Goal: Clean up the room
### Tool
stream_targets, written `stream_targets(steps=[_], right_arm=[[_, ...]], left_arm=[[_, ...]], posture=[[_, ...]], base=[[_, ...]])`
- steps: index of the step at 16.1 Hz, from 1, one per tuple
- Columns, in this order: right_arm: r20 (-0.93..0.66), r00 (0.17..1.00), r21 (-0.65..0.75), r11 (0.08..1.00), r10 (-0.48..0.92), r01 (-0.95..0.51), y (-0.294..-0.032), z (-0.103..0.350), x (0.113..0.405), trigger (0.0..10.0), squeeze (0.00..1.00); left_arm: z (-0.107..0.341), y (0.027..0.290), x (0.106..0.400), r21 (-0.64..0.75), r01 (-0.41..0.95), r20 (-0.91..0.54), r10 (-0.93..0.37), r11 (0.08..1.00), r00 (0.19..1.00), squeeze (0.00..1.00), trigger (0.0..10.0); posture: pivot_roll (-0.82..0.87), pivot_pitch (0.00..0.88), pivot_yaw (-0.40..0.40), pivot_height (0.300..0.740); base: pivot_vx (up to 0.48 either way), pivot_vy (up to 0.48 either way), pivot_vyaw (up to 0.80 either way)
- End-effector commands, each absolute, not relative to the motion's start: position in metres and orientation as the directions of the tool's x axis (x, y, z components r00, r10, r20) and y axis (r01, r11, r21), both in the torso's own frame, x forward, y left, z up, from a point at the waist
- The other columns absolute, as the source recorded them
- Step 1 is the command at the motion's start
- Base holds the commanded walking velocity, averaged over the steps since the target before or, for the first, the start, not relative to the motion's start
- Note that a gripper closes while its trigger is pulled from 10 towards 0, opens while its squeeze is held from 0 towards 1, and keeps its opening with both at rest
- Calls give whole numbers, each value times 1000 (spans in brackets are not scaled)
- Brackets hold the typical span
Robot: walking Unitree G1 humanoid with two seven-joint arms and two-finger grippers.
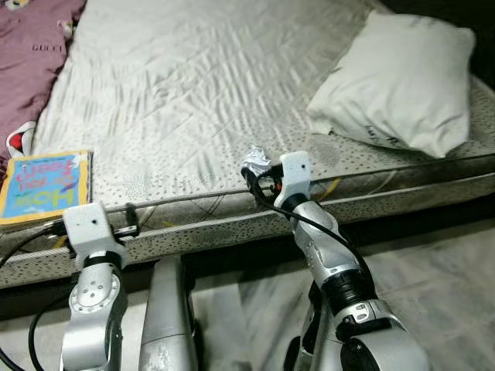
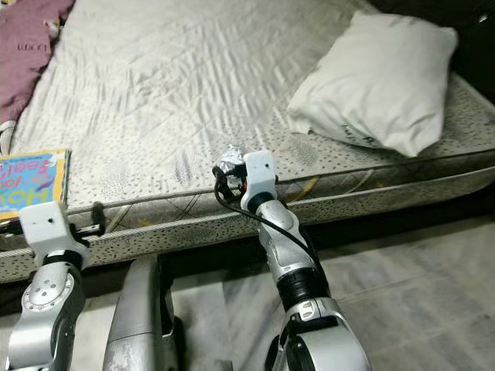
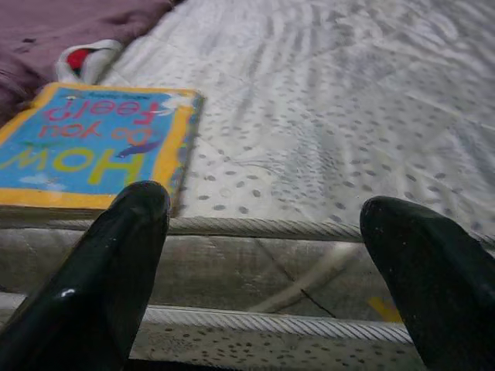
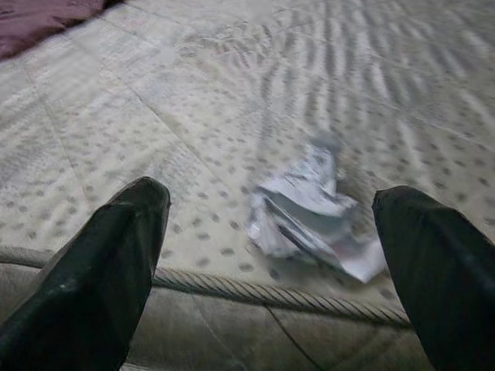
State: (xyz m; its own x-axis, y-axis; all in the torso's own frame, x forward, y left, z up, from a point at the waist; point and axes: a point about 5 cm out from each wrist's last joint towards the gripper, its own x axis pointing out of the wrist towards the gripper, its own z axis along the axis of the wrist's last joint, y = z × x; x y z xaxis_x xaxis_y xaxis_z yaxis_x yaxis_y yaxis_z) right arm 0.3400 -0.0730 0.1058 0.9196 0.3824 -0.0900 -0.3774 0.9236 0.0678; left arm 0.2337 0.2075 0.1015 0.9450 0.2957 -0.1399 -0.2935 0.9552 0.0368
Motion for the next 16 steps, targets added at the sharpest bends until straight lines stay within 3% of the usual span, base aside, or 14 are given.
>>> stream_targets(steps=[1, 10, 16], right_arm=[[-110, 928, 72, 934, 357, -351, -77, 102, 344, 10000, 0], [-133, 931, 131, 938, 339, -323, -49, 119, 369, 10000, 0], [-89, 931, 135, 930, 354, -341, -22, 133, 370, 10000, 0]], left_arm=[[105, 205, 225, 65, -260, -155, 267, 963, 951, 0, 10000], [118, 192, 187, 94, -223, -198, 238, 970, 951, 0, 10000], [120, 189, 191, 90, -210, -209, 225, 973, 952, 0, 10000]], posture=[[15, 164, -34, 491], [135, 216, -31, 491], [128, 203, -24, 491]], base=[[0, 0, 0], [0, 0, 0], [0, 0, 0]])
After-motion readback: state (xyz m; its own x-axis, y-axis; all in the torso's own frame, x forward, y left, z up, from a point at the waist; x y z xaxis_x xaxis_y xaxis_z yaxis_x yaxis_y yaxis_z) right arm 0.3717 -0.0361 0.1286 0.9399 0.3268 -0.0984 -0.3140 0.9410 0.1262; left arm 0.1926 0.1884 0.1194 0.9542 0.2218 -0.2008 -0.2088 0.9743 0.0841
